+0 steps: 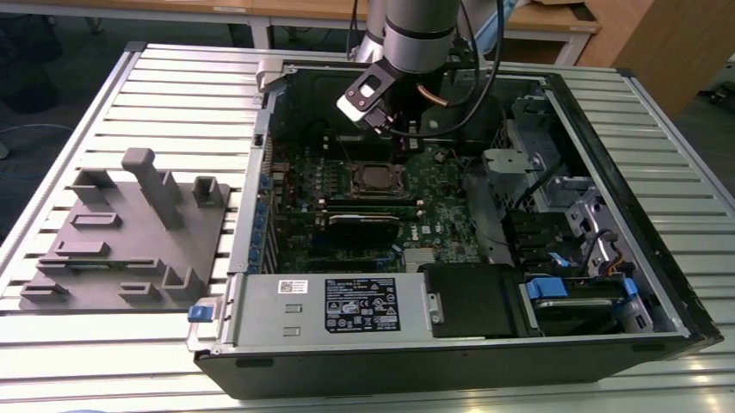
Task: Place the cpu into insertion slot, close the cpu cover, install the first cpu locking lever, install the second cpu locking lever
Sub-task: 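Close the cpu cover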
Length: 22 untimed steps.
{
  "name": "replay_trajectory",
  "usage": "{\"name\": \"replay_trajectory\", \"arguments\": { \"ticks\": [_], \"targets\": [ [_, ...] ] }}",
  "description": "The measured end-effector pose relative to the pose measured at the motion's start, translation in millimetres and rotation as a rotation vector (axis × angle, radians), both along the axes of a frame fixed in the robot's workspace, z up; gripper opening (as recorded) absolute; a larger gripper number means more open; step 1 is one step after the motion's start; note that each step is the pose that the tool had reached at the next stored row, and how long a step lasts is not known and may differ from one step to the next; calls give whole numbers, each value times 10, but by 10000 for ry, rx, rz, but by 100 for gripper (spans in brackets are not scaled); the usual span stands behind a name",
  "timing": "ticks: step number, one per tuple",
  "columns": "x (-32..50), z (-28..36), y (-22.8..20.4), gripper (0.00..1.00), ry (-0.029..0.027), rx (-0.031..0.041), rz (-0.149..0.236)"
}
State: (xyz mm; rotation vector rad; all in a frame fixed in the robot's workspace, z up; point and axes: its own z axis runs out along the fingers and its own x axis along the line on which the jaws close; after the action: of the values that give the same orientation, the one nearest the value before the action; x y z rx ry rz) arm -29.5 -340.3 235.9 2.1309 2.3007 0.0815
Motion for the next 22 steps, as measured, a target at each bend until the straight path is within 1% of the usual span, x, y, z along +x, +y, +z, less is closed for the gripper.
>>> {"name": "replay_trajectory", "arguments": {
  "ticks": [3, 7, 22],
  "targets": [
    [0, 0, 0, 11, 1, 0, 26],
    [0, 0, 0, 11, 1, 0, 188],
    [0, 0, 0, 11, 0, 0, 1114]
  ]
}}
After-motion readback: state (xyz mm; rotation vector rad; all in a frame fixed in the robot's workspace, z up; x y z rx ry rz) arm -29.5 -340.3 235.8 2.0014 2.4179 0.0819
